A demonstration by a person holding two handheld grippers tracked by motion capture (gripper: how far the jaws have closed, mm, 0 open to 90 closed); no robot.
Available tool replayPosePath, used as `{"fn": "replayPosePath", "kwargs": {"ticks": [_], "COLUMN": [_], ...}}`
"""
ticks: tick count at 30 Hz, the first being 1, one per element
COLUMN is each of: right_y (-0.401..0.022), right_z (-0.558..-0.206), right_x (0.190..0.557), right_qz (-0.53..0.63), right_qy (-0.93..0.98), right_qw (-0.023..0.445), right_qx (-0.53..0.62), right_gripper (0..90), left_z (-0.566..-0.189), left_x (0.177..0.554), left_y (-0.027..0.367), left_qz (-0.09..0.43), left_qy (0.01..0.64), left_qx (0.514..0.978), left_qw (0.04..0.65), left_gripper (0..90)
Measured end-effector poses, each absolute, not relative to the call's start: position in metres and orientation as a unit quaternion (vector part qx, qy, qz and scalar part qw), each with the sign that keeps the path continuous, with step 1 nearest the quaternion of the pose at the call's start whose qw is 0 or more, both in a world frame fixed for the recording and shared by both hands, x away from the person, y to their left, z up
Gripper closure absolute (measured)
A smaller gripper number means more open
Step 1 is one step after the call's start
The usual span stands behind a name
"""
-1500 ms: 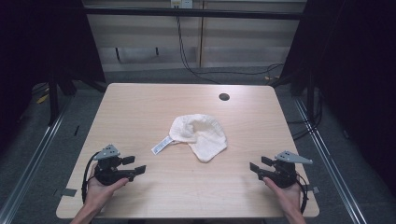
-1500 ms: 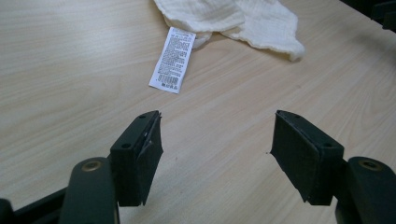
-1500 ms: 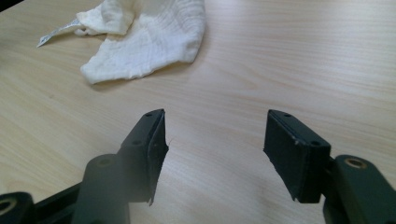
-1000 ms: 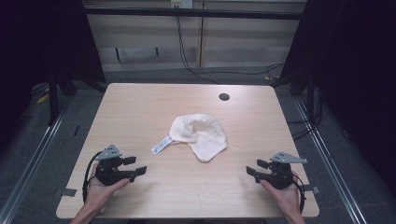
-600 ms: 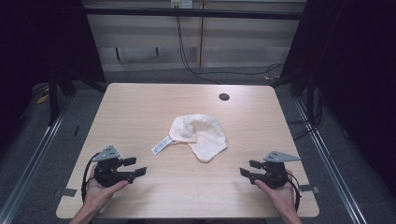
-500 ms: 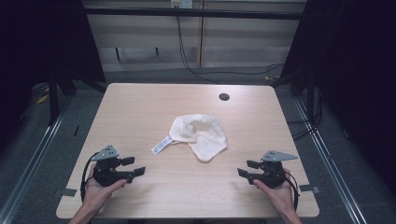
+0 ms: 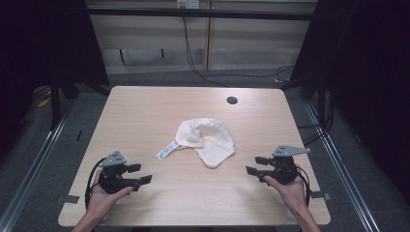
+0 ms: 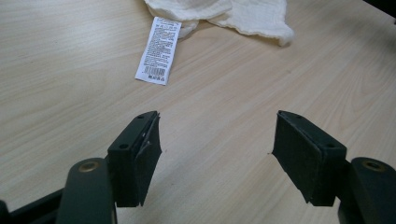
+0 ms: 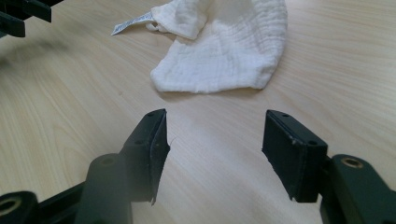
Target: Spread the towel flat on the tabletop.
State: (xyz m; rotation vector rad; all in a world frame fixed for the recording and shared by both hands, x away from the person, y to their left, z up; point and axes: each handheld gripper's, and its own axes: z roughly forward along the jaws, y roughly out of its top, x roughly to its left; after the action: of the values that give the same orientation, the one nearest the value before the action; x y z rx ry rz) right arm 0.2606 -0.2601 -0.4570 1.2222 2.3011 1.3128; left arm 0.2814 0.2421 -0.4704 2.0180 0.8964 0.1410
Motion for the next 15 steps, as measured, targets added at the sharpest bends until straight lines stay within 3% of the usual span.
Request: {"fn": "replayPosePath", "kwargs": {"ticks": [8,15], "right_y": [-0.237,-0.225], "right_z": [-0.451,-0.444], "right_x": [0.286,0.315], "right_qz": [0.447,0.452], "right_qy": [0.798,0.800], "right_qw": [0.108,0.114], "right_qx": [0.391,0.377], "right_gripper": [39.7,46.0], "left_z": [-0.470,-0.469], "left_x": [0.281,0.280], "left_y": [0.244,0.246], "left_qz": [0.060,0.059], "left_qy": [0.363,0.369], "left_qx": [0.814,0.809], "left_qw": [0.449,0.453], "left_gripper": [31.8,31.0]}}
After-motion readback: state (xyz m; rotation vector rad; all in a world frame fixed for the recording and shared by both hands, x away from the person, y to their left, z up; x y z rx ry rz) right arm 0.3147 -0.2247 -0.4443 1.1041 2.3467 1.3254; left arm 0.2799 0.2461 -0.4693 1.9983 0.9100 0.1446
